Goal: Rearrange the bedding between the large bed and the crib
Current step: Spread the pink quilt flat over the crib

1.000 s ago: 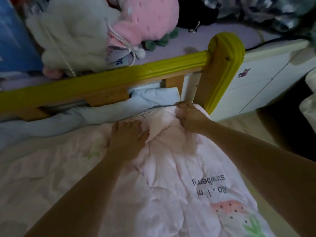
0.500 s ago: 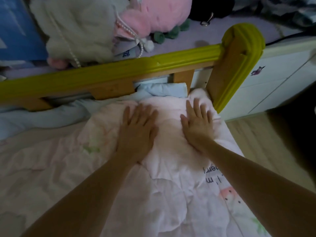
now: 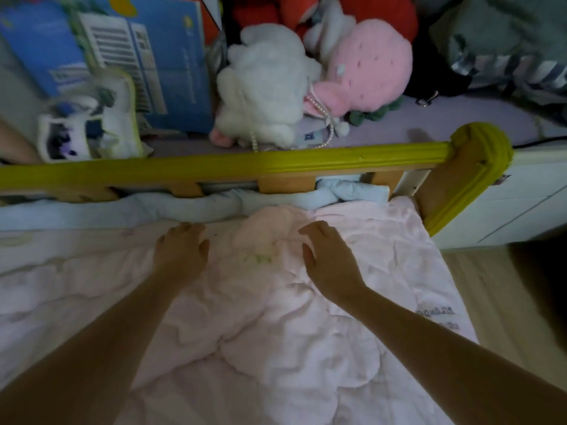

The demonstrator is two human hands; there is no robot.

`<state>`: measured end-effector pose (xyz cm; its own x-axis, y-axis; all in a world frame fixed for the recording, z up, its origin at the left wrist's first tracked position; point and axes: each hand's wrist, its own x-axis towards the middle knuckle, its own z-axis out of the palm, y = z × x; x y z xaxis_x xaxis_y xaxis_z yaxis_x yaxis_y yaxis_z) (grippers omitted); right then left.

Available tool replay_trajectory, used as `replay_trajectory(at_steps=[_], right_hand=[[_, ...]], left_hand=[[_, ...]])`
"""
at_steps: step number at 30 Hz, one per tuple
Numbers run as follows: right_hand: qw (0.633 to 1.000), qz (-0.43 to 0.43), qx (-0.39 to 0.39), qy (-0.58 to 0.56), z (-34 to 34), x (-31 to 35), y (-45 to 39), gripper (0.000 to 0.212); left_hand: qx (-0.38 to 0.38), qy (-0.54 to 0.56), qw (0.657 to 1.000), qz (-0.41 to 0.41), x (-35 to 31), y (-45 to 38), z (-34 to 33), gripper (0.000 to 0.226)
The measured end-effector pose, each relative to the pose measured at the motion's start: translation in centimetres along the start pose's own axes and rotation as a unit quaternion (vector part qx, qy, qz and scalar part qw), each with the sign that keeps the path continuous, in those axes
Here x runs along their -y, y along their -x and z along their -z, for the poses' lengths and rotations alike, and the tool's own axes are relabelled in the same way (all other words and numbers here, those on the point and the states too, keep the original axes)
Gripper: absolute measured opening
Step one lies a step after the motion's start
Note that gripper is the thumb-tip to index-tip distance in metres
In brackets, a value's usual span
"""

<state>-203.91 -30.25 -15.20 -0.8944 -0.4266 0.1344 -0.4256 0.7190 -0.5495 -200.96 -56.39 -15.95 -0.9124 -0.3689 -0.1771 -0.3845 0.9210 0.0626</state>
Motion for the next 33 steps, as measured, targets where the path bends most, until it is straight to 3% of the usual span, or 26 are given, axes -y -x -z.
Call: replay_trajectory(at_steps=[5,12,15,18,21,23,26,33], right_hand=[[0.994,0.042,0.094,-0.036,-6.7,10.3,-3.6,0.034],[0.957,-0.013,0.275,0.091,-16.0,18.3,-8.0,0.066],[0.942,-0.046,0.304,0.137,-18.9,19.7,-9.5,0.064],[0.953,-0.059,0.269,0.124,-21.0,20.5,-10.6,0.044],[0.974,-0.062,0.21,0.06,-22.6,22.0,-12.3,0.036],[0.987,-0.077,0.139,0.017,-24.0,23.3,-14.5,0.038],[0.992,-0.122,0.028,-0.01,-25.9,23.6,-17.1,0.038],[0.987,-0.125,-0.078,-0.055,-27.8,24.7,-13.8,0.048]], left_hand=[[0.07,-0.057,0.996,0.001,7.4,1.2,-1.2,0.066],[0.086,-0.051,0.994,-0.036,17.6,0.2,-2.8,0.077],[0.075,-0.042,0.993,-0.083,21.1,-0.3,-2.1,0.081],[0.031,0.064,0.99,-0.118,23.2,-0.5,-1.6,0.083],[-0.045,0.053,0.988,-0.138,25.5,-2.1,-1.6,0.059],[-0.072,0.052,0.991,-0.105,25.9,-5.3,-0.4,0.046],[-0.135,0.035,0.987,-0.082,24.9,-9.8,1.2,0.047],[-0.117,-0.029,0.978,-0.168,29.7,-5.9,-3.5,0.058]])
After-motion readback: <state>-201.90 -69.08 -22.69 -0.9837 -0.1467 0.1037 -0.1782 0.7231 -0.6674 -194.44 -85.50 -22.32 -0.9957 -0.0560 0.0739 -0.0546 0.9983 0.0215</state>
